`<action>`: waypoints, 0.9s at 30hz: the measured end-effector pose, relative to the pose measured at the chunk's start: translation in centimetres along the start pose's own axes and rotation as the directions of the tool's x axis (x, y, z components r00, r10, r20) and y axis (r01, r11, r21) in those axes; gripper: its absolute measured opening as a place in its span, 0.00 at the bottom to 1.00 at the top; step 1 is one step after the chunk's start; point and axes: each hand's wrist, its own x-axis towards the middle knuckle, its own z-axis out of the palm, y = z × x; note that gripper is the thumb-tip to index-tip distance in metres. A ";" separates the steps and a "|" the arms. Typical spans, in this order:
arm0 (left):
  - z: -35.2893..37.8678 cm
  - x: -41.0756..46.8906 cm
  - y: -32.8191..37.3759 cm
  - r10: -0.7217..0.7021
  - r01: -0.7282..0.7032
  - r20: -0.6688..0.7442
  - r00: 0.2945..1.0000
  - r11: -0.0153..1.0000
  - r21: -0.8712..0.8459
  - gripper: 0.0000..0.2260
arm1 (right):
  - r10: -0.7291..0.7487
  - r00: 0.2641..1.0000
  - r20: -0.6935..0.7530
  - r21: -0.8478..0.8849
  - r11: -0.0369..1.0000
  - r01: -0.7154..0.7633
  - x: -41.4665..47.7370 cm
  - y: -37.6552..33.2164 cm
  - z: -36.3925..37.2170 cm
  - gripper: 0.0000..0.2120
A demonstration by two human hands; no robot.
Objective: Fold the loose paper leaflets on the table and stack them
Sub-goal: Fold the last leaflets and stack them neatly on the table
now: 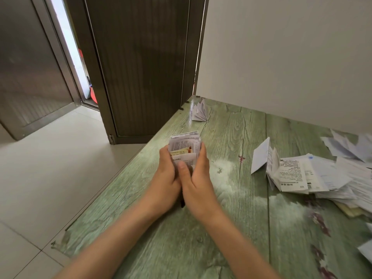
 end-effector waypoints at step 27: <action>-1.5 1.1 2.7 -0.506 0.425 0.155 0.848 0.477 -0.769 0.08 | 0.250 0.965 0.076 0.487 0.835 -0.255 1.1 -1.9 -4.5 0.06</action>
